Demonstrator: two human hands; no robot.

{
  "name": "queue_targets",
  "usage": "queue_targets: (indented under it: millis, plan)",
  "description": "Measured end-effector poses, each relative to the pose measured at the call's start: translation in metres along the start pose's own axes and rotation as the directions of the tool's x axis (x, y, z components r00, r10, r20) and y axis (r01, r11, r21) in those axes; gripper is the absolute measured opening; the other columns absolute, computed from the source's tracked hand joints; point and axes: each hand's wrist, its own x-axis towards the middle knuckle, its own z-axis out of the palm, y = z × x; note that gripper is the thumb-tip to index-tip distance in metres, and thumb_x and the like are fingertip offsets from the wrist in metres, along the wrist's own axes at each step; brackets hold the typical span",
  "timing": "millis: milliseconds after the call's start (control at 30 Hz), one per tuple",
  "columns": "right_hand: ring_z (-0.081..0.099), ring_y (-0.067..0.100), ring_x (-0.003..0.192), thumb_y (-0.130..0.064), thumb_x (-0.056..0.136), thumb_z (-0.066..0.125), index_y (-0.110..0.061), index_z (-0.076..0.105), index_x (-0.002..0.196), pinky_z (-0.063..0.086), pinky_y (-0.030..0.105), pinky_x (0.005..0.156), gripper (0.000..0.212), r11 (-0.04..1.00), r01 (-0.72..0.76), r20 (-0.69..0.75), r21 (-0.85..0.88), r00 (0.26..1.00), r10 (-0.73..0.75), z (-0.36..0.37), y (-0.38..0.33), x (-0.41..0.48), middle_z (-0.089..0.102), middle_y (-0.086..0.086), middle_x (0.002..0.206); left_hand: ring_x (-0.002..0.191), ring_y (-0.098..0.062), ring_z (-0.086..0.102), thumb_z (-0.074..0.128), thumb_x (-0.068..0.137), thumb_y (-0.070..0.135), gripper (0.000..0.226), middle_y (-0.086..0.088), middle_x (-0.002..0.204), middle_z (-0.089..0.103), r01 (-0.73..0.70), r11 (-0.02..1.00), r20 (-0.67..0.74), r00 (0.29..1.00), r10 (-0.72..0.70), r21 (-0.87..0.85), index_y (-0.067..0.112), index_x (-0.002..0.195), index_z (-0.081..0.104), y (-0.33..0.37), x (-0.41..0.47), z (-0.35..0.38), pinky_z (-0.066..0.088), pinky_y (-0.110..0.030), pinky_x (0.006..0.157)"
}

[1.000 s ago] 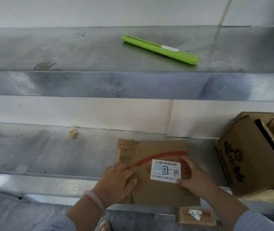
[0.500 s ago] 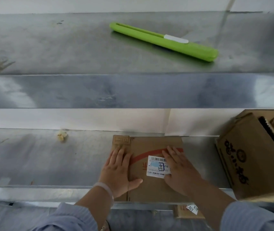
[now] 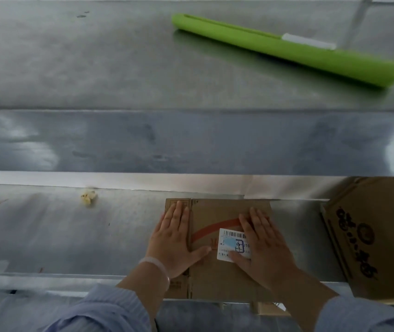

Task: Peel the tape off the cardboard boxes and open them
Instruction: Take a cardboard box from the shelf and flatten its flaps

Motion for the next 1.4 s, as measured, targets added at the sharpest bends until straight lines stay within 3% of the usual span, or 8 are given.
queue_targets:
  millis: [100,300,533,733,967,1100,1233,1400]
  plan:
    - [0.025,0.028,0.146,-0.084,0.082,0.010,-0.015,0.034,0.150,0.017,0.042,0.120,0.099,1.000,0.000,0.017,-0.014,1.000,0.000,0.001,0.001,0.001,0.032,0.014,0.156,0.144,-0.019,-0.025,-0.011,0.074,0.083,0.101,-0.003,0.157,-0.026,0.003,1.000,-0.001,1.000,-0.003,-0.015,0.017,0.149,-0.021,0.000,0.002,0.000,-0.007,-0.039,0.120]
    - [-0.018,0.021,0.149,-0.088,0.061,-0.022,-0.030,-0.009,0.155,-0.017,0.036,0.116,0.111,0.999,0.038,-0.011,0.001,0.999,-0.038,-0.004,0.000,-0.002,-0.017,0.006,0.162,0.147,-0.022,-0.015,-0.028,0.072,0.066,0.090,-0.005,0.160,-0.013,0.043,0.998,-0.076,0.996,-0.046,-0.037,0.025,0.150,-0.012,0.020,-0.011,0.000,-0.003,-0.039,0.121]
    - [-0.023,0.020,0.147,-0.089,0.056,-0.022,-0.038,-0.018,0.151,-0.020,0.036,0.116,0.107,1.000,0.018,0.007,0.003,1.000,-0.018,-0.001,0.000,-0.001,-0.024,0.004,0.161,0.144,-0.021,-0.025,-0.012,0.072,0.085,0.103,-0.004,0.157,-0.024,-0.017,1.000,-0.049,0.999,0.016,-0.010,0.019,0.151,-0.016,0.018,-0.018,0.003,-0.008,-0.042,0.120]
    - [-0.023,0.023,0.148,-0.095,0.056,-0.011,-0.037,-0.016,0.152,-0.015,0.041,0.118,0.112,0.999,0.031,0.014,-0.015,0.999,-0.031,-0.002,0.001,-0.002,-0.022,0.006,0.161,0.146,-0.025,-0.021,-0.010,0.073,0.086,0.082,-0.006,0.159,-0.018,-0.053,0.998,-0.065,0.997,0.052,-0.023,0.048,0.146,-0.016,0.018,-0.019,0.003,-0.005,-0.046,0.119]
    - [-0.011,0.022,0.150,-0.094,0.067,0.001,-0.037,0.002,0.155,-0.012,0.038,0.118,0.104,0.997,0.040,-0.039,0.063,0.999,-0.038,0.006,0.003,-0.001,-0.008,0.006,0.164,0.145,-0.024,-0.024,-0.001,0.080,0.085,0.077,-0.003,0.158,-0.023,-0.048,0.998,-0.051,0.998,0.046,-0.030,0.046,0.144,-0.018,0.018,-0.017,0.006,-0.007,-0.047,0.118]
    - [-0.025,0.019,0.147,-0.092,0.064,-0.004,-0.036,-0.015,0.152,-0.019,0.036,0.117,0.104,0.997,0.042,0.015,0.059,0.999,-0.043,0.000,0.004,-0.002,-0.026,0.003,0.160,0.143,-0.022,-0.028,0.004,0.080,0.081,0.076,-0.002,0.156,-0.028,-0.044,0.999,0.007,0.999,0.044,-0.022,0.048,0.145,-0.019,0.014,-0.016,0.004,-0.010,-0.045,0.119]
    - [-0.030,0.012,0.143,-0.079,0.084,0.031,-0.030,-0.016,0.153,-0.019,0.034,0.115,0.097,0.993,0.047,0.111,0.106,0.992,-0.058,-0.015,0.008,-0.002,-0.031,-0.001,0.158,0.139,-0.013,-0.030,0.024,0.079,0.078,0.084,0.001,0.157,-0.025,-0.048,0.990,0.022,0.998,0.051,-0.135,0.045,0.149,-0.007,0.005,-0.019,-0.004,-0.013,-0.038,0.118]
    - [-0.006,0.025,0.149,-0.082,0.078,0.042,-0.037,-0.006,0.154,0.005,0.045,0.122,0.101,0.961,-0.164,0.114,0.222,0.983,0.141,-0.018,0.026,-0.028,-0.014,-0.005,0.162,0.146,-0.027,-0.007,0.035,0.075,0.084,0.085,-0.002,0.160,-0.007,0.202,0.954,0.001,0.978,-0.206,-0.223,0.048,0.148,0.009,-0.001,-0.043,-0.007,0.005,-0.045,0.118]
